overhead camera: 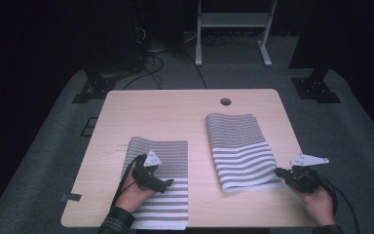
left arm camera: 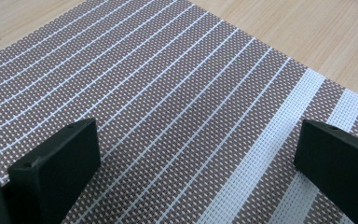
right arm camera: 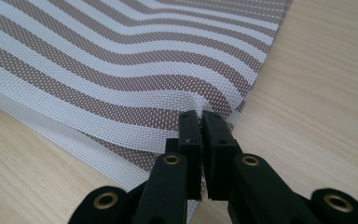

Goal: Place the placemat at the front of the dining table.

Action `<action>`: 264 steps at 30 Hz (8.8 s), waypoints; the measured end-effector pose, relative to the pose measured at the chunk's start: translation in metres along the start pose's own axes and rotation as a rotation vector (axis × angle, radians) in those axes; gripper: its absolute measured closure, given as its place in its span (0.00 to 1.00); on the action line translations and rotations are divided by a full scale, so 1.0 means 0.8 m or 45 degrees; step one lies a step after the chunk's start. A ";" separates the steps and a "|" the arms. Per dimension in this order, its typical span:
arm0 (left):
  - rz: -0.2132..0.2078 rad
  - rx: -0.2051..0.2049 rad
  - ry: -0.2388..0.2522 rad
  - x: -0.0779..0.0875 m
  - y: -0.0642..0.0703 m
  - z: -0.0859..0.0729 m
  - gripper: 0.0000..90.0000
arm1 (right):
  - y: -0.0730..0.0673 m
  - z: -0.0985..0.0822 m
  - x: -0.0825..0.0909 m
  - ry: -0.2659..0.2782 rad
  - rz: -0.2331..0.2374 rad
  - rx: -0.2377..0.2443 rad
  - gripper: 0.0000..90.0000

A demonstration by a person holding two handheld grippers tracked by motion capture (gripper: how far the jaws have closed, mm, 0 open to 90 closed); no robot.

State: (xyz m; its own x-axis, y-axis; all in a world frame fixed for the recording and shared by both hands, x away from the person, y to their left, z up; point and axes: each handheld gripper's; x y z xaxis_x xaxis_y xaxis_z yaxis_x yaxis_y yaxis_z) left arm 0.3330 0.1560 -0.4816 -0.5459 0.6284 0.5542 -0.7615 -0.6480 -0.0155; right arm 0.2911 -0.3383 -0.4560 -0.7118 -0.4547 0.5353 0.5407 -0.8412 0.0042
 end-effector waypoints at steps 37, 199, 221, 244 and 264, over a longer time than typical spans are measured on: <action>-0.001 0.000 -0.002 0.000 0.000 0.000 0.00 | -0.090 0.102 -0.040 0.141 0.217 0.221 0.97; 0.001 0.272 0.362 0.078 -0.056 0.079 0.97 | -0.058 0.065 -0.048 0.076 0.117 0.137 0.97; 0.003 0.312 0.282 0.048 -0.089 0.093 0.95 | -0.016 0.112 -0.084 0.114 0.023 0.090 0.97; 0.057 0.325 0.258 -0.008 -0.147 0.110 0.94 | 0.035 0.146 -0.146 0.087 -0.012 0.020 0.97; 0.114 0.344 0.142 -0.041 -0.163 0.097 0.74 | 0.057 0.153 -0.180 0.092 -0.085 -0.015 0.96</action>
State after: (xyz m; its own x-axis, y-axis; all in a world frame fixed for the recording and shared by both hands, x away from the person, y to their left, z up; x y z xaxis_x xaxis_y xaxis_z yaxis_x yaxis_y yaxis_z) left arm 0.4773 0.1869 -0.4330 -0.6531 0.5973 0.4655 -0.5963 -0.7845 0.1702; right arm 0.4730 -0.2751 -0.4299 -0.7767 -0.4173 0.4718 0.4862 -0.8734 0.0278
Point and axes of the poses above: each handheld gripper's, and its own axes: x roughly backward along the jaws, z roughly out of its top, y roughly to its right, and after that the axes turned 11 degrees about y, right-handed
